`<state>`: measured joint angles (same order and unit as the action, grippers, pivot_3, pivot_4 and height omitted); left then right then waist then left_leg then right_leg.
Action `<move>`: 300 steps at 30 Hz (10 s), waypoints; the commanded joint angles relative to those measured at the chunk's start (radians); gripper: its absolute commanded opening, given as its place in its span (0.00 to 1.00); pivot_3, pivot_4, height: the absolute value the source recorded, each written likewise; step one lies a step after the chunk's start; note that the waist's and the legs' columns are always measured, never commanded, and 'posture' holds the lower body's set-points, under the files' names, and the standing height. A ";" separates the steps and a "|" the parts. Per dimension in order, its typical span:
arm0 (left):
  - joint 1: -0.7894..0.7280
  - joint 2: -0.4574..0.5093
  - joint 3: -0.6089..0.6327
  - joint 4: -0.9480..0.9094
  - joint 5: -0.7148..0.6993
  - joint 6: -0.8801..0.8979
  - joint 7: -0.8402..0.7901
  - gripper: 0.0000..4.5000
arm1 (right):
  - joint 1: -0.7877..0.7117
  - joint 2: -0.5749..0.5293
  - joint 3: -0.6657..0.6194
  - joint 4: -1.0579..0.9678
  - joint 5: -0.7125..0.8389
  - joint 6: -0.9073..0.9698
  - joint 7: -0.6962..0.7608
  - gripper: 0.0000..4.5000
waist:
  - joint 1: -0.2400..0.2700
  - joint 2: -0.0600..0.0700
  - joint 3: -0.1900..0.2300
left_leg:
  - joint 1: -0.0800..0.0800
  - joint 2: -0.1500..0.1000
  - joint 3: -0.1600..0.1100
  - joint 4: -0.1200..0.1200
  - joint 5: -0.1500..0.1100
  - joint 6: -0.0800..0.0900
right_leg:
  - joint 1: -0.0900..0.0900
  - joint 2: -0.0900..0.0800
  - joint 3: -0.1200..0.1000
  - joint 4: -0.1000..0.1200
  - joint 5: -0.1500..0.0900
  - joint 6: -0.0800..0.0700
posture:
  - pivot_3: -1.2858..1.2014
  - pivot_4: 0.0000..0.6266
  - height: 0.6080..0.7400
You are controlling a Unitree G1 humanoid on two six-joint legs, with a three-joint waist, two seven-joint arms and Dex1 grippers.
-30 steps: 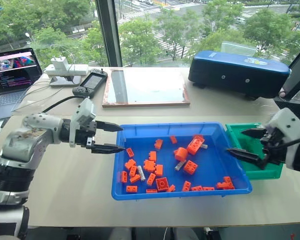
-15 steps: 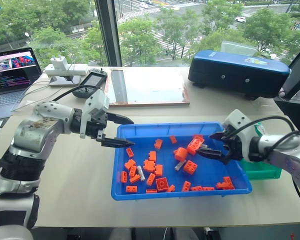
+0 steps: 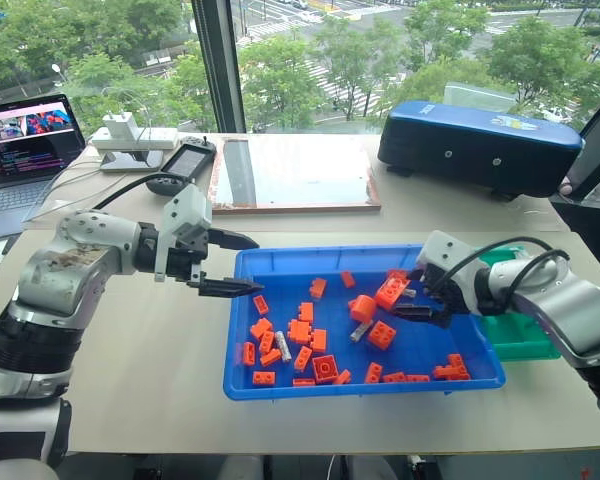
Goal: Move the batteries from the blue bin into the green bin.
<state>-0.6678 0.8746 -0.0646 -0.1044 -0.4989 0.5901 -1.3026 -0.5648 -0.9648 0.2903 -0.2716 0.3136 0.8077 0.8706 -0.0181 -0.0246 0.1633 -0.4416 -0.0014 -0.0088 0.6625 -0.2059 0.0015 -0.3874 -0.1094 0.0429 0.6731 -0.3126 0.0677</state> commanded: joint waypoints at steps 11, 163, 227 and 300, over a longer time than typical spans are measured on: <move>-0.023 -0.006 0.008 0.014 0.035 -0.032 0.008 0.95 | -0.007 0.059 0.025 -0.026 -0.126 -0.026 0.001 0.48 | 0.000 0.000 0.000 | 0.000 0.000 0.000 0.000 0.000 0.000 | 0.000 0.000 0.000 0.000 0.000 0.000 | 0.52 0.24 1.00; -0.175 -0.161 -0.057 0.142 0.019 0.008 -0.102 0.95 | 0.136 0.169 -0.199 -0.376 0.213 0.596 -0.264 0.99 | 0.002 0.001 0.001 | -0.003 -0.001 -0.005 0.005 0.000 0.000 | 0.000 0.001 -0.001 0.007 0.000 0.000 | 0.52 0.24 1.00; -0.163 -0.142 -0.068 0.143 0.024 -0.052 -0.213 0.95 | 0.137 0.339 -0.143 -0.294 0.183 0.569 -0.428 0.72 | -0.006 0.001 0.001 | -0.003 -0.001 -0.005 0.006 0.000 0.000 | -0.001 0.002 -0.002 0.007 0.000 0.000 | 0.52 0.24 1.00; -0.034 -0.035 0.000 0.080 0.022 -0.054 -0.178 0.95 | -0.204 0.327 0.269 -0.043 0.003 0.147 -0.099 1.00 | -0.024 0.001 0.001 | -0.003 0.000 -0.007 0.005 0.000 0.000 | -0.001 0.002 -0.003 0.009 0.000 0.000 | 0.52 0.24 1.00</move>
<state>-0.7012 0.8215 -0.0978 0.0097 -0.4640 0.5303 -1.4904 -0.7610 -0.6303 0.5751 -0.3175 0.3414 0.9698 0.7657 -0.0423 -0.0231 0.1647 -0.4450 -0.0016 -0.0159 0.6680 -0.2059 0.0018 -0.3886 -0.1072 0.0401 0.6822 -0.3125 0.0677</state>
